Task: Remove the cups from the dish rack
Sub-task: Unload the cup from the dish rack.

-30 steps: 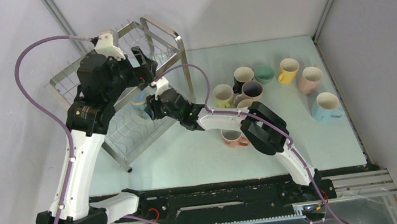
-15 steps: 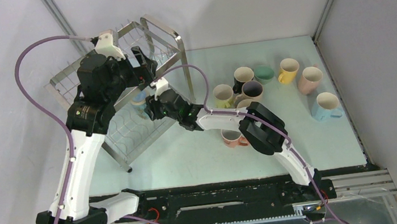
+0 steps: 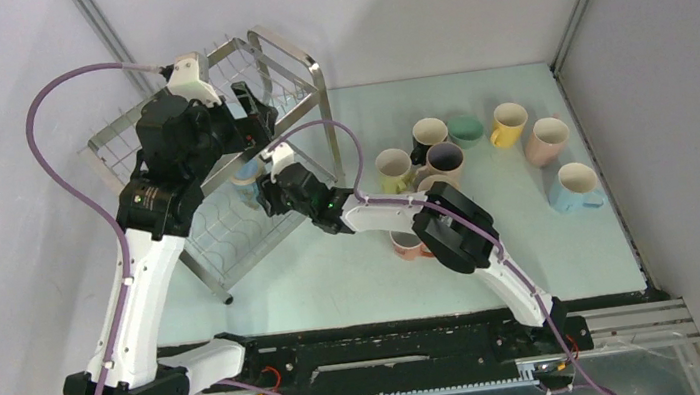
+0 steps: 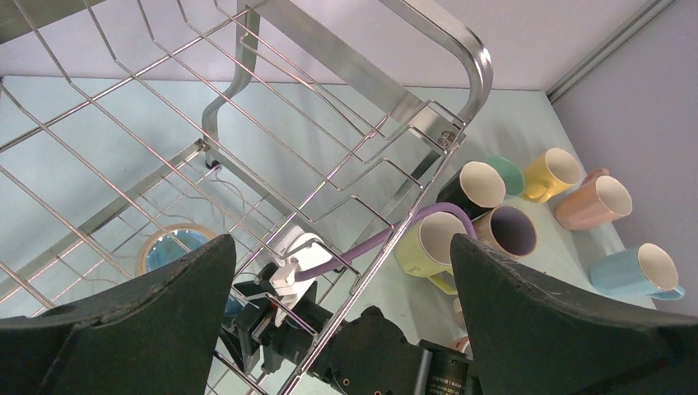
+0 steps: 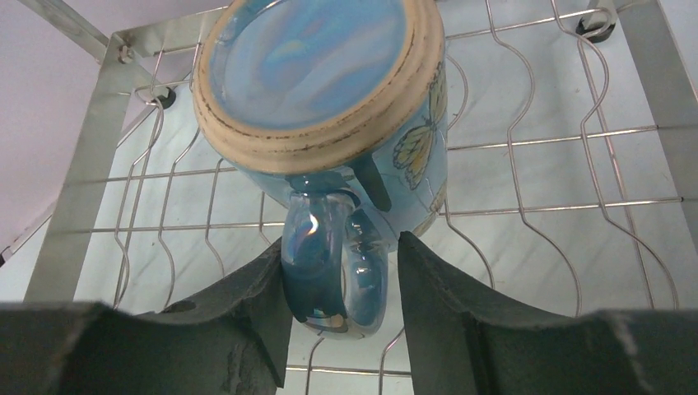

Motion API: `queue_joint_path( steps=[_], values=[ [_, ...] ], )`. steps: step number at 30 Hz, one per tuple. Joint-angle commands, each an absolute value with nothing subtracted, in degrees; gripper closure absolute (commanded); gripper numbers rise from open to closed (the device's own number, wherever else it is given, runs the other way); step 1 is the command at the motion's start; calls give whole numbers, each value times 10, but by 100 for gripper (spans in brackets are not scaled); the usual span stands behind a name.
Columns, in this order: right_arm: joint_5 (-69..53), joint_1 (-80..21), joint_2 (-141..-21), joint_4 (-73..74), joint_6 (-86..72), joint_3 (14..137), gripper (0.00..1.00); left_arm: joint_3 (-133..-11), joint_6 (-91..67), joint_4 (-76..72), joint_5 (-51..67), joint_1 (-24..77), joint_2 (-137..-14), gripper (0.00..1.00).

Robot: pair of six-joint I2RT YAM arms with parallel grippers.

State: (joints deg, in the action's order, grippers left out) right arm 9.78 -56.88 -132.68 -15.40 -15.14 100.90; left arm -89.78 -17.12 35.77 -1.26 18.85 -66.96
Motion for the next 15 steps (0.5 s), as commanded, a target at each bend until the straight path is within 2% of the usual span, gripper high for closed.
queue_joint_path(
  steps=[1, 4, 10, 15],
  values=[
    [115, -573, -1342, -163, -130, 1045, 47, -884, -189, 354, 15, 190, -664, 0],
    [114, -573, -1349, -156, -125, 1059, 53, -884, -189, 354, 15, 190, -664, 0],
    [114, -573, -1345, -158, -120, 1059, 81, -883, -189, 353, 15, 190, -662, 0],
    [101, -574, -1325, -188, -121, 1036, 100, -883, -190, 352, 16, 190, -656, 0]
  ],
)
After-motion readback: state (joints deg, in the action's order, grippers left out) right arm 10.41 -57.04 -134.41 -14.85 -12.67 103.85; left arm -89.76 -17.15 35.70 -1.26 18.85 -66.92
